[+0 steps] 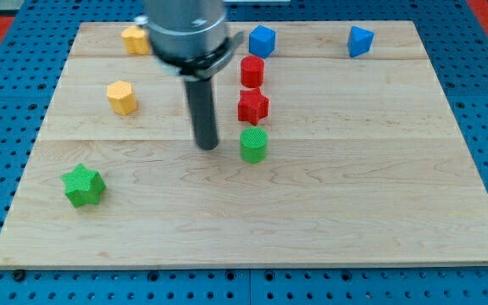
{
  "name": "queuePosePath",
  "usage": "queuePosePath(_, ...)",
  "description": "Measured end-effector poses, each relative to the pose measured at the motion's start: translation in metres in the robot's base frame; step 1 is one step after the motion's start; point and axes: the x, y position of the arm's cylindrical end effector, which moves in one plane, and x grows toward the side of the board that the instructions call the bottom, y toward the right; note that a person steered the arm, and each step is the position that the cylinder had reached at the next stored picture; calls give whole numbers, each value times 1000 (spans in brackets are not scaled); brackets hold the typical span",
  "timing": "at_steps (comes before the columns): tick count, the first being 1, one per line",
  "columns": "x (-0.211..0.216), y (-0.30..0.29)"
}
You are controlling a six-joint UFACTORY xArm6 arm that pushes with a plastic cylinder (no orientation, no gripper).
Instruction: Adjust the group of blocks in vertical line
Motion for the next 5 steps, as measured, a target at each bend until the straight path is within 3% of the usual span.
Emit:
queuePosePath(2,-132,8)
queuePosePath(3,-133,-24)
queuePosePath(5,-132,15)
